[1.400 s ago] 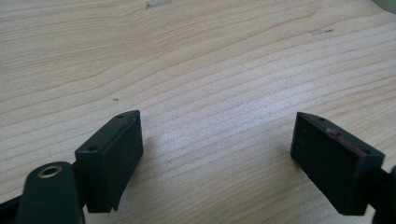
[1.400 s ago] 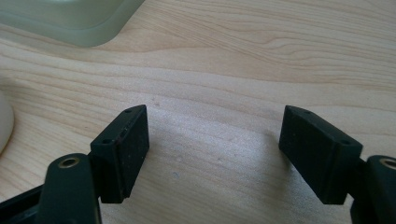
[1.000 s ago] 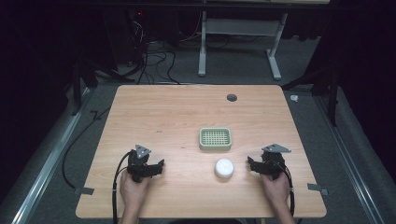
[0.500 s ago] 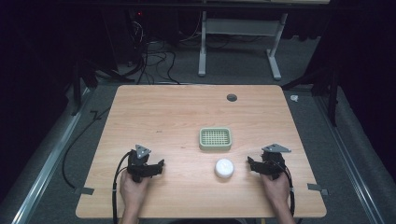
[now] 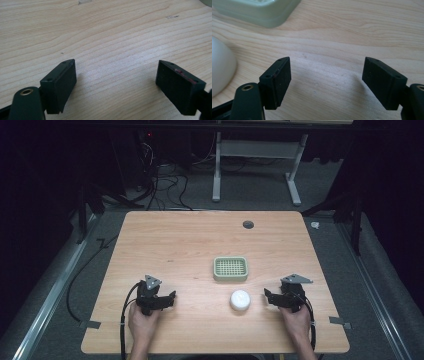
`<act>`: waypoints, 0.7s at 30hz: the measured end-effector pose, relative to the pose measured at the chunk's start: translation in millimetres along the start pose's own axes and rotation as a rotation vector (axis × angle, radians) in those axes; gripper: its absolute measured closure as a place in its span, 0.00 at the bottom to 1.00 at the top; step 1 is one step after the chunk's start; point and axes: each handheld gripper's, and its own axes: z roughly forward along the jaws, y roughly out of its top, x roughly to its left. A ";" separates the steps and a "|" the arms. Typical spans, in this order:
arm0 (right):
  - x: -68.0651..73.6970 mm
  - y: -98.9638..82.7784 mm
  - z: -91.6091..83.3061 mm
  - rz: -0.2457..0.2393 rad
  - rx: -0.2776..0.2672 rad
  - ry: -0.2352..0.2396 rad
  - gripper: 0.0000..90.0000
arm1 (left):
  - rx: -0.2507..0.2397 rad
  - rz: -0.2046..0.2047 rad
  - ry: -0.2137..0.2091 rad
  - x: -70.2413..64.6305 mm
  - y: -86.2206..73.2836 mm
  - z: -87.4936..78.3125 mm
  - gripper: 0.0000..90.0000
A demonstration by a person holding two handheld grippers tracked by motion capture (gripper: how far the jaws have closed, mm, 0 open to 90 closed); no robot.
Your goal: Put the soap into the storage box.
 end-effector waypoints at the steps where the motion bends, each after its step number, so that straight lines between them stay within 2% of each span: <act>1: 0.0 0.5 -0.9 -0.002 -0.007 0.006 0.26 | 0.000 0.000 0.000 0.0 0.0 0.0 0.19; 8: 6.6 4.1 -11.1 -0.002 -0.041 0.057 0.26 | 0.000 0.000 0.000 0.0 0.0 0.0 0.19; 14: 15.9 7.2 -17.7 -0.021 -0.062 0.098 0.25 | 0.000 0.000 0.000 0.0 0.0 0.0 0.19; 15: 19.6 8.5 -19.9 -0.027 -0.069 0.122 0.25 | 0.000 0.000 0.000 0.0 0.0 0.0 0.19; 21: 30.7 11.5 -23.4 -0.059 -0.073 0.149 0.25 | 0.000 0.000 0.000 0.0 0.0 0.0 0.19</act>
